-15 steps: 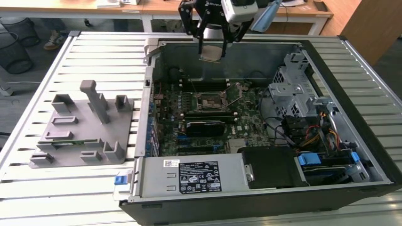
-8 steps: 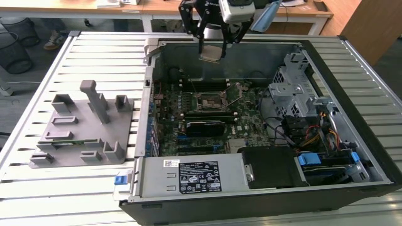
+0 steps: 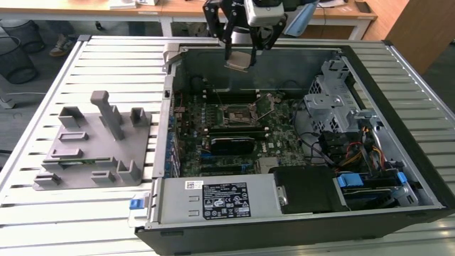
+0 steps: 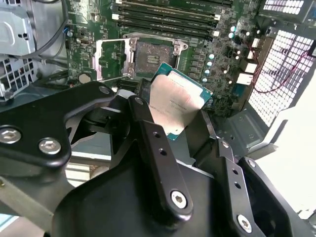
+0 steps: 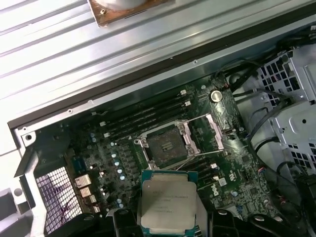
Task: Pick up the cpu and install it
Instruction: 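Place the cpu into insertion slot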
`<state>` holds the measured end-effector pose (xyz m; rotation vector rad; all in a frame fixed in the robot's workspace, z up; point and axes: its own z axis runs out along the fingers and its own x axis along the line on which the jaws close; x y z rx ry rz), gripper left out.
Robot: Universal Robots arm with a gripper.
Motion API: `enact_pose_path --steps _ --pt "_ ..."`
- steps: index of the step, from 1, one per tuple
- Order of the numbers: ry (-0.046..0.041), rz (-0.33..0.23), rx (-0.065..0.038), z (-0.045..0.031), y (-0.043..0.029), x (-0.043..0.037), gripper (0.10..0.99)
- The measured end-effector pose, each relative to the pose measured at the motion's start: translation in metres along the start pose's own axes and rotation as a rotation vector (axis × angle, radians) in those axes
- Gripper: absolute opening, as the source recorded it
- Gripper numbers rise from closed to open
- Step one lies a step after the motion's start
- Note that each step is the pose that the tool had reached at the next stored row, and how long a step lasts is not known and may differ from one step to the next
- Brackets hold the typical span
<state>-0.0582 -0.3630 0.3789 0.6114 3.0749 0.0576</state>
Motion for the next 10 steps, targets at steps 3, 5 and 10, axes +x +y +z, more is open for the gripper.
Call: enact_pose_path --steps 3,5,10 --pt "-0.0014 0.035 0.0 0.0001 0.0 0.0 0.529" --pt "-0.0024 0.059 0.0 0.0001 0.0 0.0 0.529" --pt "-0.0044 0.114 0.0 0.0002 0.0 0.0 0.529"
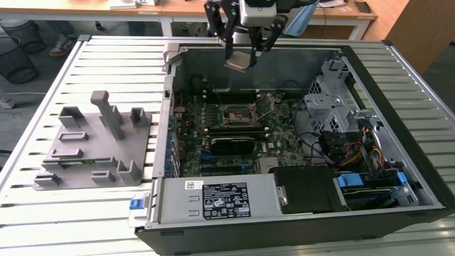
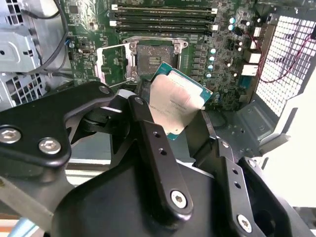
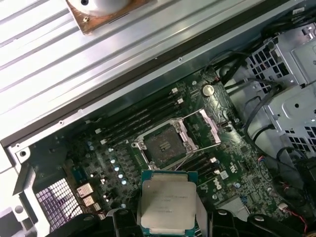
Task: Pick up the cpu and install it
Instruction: 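Place the cpu into insertion slot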
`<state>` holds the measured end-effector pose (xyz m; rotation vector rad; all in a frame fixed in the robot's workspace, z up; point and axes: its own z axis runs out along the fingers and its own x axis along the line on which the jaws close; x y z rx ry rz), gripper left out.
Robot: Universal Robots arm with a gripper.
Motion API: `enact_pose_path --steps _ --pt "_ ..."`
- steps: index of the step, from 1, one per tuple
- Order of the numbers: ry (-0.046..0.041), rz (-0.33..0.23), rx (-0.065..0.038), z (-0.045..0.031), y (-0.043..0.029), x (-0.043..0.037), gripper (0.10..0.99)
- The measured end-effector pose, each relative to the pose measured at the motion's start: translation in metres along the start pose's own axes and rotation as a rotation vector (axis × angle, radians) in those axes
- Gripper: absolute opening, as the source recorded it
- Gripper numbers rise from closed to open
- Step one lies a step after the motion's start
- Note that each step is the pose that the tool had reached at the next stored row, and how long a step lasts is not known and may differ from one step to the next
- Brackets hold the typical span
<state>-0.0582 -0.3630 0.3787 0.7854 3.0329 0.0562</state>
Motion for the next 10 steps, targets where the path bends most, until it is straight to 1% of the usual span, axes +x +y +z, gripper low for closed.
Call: enact_pose_path --steps 10 --pt "-0.0041 0.11 0.0 0.0002 0.0 0.0 0.529"
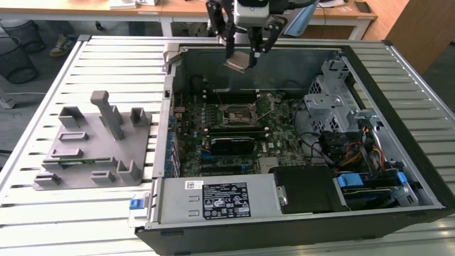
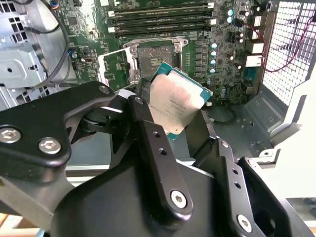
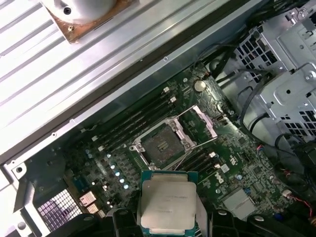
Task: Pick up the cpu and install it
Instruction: 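Place the cpu into insertion slot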
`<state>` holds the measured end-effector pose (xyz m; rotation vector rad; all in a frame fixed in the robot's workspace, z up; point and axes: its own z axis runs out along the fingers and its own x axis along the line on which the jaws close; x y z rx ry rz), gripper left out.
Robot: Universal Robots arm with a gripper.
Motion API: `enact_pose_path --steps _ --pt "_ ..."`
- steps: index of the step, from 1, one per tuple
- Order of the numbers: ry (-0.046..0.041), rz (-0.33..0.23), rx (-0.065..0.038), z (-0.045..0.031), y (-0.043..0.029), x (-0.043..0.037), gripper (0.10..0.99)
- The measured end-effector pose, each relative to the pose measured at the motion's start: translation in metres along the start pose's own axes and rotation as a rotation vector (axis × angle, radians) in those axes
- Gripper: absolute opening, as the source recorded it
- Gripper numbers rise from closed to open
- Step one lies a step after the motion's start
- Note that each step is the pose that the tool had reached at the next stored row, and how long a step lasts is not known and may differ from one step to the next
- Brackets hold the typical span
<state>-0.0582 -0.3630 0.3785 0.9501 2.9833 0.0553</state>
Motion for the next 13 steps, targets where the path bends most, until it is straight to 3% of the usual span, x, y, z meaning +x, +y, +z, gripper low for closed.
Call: enact_pose_path --steps 13 --pt "-0.0059 0.149 0.0 0.0004 0.0 0.0 0.529"
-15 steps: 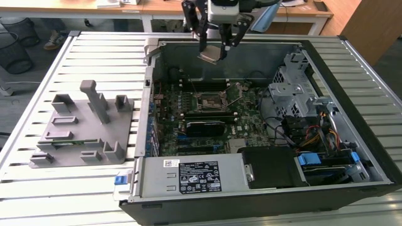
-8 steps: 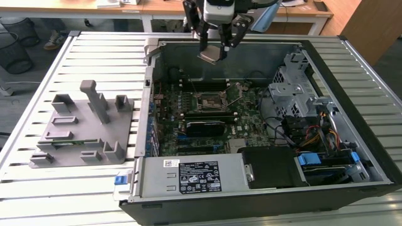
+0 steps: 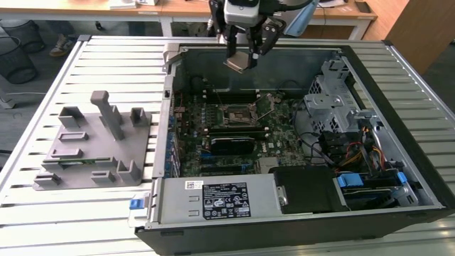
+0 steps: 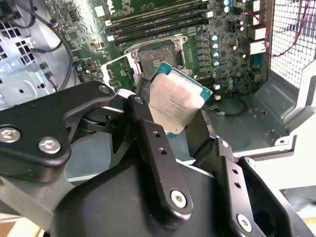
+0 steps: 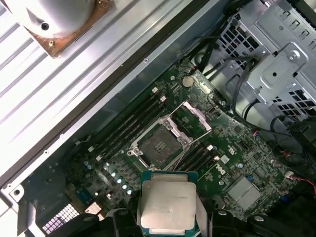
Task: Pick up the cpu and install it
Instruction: 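Place the cpu into insertion slot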
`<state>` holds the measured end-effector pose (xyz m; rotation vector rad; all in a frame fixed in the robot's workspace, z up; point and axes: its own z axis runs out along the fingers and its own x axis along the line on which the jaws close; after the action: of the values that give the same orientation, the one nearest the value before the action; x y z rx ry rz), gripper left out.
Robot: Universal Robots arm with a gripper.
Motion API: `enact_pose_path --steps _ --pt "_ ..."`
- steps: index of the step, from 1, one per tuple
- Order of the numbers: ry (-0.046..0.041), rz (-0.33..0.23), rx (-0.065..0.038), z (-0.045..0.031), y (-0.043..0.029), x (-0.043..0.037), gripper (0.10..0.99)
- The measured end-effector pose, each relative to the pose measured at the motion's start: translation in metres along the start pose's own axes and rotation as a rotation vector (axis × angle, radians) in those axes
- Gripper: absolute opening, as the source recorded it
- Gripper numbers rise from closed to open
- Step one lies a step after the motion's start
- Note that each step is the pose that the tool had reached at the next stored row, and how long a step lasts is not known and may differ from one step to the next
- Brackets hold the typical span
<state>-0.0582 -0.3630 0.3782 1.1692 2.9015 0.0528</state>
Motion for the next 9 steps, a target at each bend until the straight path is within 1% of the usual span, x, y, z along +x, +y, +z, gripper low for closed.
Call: enact_pose_path --steps 9 --pt "-0.005 0.105 0.001 0.0004 0.0 0.0 0.529"
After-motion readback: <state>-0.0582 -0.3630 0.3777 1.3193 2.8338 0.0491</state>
